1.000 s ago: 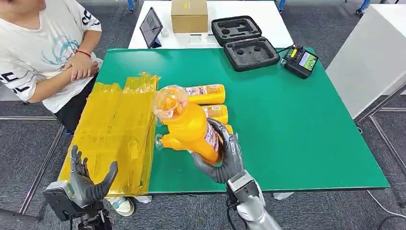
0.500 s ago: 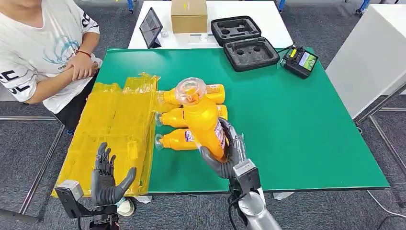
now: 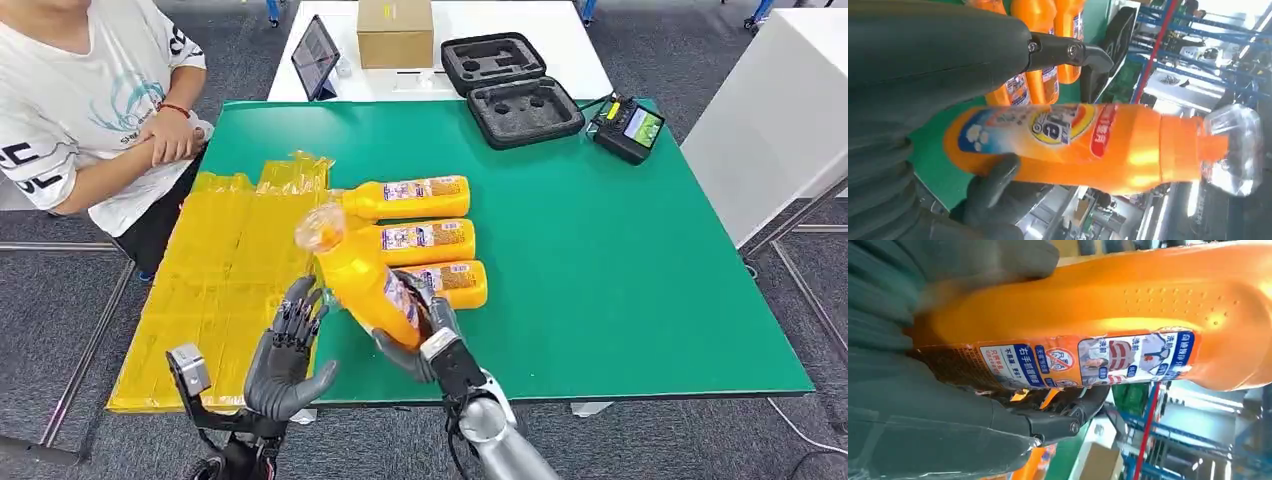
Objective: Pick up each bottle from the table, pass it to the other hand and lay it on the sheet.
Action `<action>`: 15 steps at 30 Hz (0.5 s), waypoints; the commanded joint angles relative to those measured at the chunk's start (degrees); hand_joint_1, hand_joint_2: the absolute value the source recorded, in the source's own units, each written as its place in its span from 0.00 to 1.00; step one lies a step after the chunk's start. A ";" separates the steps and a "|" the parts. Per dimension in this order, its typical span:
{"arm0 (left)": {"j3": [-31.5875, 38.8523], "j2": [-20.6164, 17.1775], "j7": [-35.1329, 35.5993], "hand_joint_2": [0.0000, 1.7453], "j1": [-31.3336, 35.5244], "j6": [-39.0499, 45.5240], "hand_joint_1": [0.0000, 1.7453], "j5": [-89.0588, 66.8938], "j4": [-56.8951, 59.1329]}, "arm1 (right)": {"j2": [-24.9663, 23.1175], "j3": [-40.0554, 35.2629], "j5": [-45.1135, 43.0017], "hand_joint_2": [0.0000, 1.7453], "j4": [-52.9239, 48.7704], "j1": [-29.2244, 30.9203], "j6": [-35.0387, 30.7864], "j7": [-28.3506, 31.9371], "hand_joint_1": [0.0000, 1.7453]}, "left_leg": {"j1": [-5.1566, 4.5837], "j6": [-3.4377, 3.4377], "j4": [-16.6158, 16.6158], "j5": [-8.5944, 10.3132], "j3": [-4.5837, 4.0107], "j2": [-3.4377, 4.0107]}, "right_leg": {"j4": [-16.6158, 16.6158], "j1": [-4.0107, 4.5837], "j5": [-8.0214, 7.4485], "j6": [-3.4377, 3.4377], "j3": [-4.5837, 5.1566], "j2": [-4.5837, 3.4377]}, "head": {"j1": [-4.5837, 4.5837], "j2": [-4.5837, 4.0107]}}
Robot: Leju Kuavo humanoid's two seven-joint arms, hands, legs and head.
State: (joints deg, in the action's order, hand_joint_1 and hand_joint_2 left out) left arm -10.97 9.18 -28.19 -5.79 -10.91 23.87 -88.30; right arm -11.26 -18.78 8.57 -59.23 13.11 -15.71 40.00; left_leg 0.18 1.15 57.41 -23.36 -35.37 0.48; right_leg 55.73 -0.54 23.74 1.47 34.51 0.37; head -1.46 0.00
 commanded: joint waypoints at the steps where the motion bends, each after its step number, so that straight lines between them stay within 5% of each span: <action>1: -1.70 -1.50 0.71 1.00 6.60 0.94 0.00 0.92 10.25 | -2.60 -10.44 3.30 1.00 5.34 3.59 -0.40 0.00 1.00 | 0.02 -0.07 -0.07 -0.09 0.30 0.04 | -0.06 0.01 0.06 -0.06 -0.26 -0.10 | -0.02 0.00; 15: -0.59 -1.44 0.93 1.00 10.54 0.46 0.00 5.61 12.92 | -3.91 -19.61 8.74 1.00 10.16 4.21 2.06 -2.12 1.00 | 0.03 -0.03 -0.07 -0.02 0.20 -0.04 | -0.08 0.02 0.05 -0.05 -0.20 0.03 | 0.02 0.00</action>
State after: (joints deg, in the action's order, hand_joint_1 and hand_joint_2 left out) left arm -11.67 8.88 -27.17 0.70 -9.88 28.24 -80.30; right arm -14.82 -30.47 15.12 -56.15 15.78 -15.67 38.82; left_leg 0.18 1.18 57.42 -23.33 -35.37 0.52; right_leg 55.73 -0.55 23.73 1.47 34.53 0.36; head -1.44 0.00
